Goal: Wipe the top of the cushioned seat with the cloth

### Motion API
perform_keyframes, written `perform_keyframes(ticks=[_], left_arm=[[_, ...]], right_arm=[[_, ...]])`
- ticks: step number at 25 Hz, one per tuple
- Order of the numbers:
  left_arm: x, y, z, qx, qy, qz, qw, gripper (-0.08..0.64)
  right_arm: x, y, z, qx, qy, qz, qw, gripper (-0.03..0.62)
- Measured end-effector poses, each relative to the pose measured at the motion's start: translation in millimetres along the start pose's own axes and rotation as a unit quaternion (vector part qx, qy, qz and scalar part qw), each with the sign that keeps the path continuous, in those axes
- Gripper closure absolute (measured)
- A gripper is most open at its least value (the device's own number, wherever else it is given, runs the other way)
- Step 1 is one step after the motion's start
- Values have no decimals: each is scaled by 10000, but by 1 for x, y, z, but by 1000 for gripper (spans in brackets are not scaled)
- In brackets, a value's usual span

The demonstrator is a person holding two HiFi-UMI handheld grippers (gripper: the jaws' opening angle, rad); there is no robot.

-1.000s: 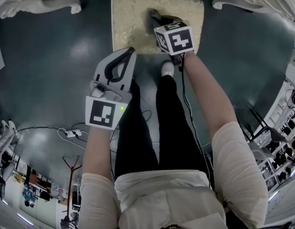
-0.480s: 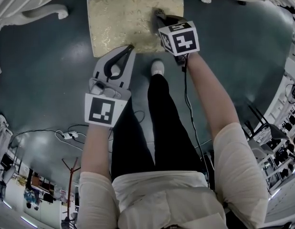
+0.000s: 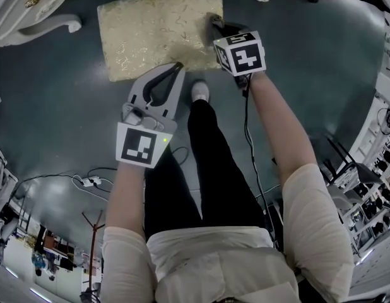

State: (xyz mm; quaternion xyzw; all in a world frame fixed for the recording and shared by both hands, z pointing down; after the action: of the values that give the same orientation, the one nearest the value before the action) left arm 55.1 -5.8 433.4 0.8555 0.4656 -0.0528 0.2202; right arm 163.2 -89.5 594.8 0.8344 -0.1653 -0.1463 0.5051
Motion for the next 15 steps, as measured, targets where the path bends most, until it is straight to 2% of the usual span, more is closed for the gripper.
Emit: perform_keyframes(ticks=[4, 6, 10, 15], left_arm=[[10, 10, -1, -28, -6, -85, 10000, 558], [15, 14, -1, -46, 5, -144, 9999, 558], [19, 12, 4, -29, 55, -216, 9997, 557], [15, -14, 11, -22, 106, -189, 9998, 558]], right_arm=[[25, 0, -16, -247, 108, -283, 9992, 563], [31, -5, -19, -274, 187, -294, 9990, 563], [29, -27, -5, -130, 241, -194, 9994, 563], [-7, -52, 17, 20, 389, 140, 9991, 563]])
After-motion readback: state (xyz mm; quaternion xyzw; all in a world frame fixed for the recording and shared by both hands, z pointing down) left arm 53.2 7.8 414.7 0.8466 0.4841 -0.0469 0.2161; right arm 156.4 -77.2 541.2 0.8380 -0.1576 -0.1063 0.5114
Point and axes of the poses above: the fingertips, and each gripper's own axes: y forward along the fingers, x to its right, z out of its top, the point moved 1 cm from there along -y, backward along the fingers, and after that the axes turned 13 degrees about -z, right-handed, at the moved point
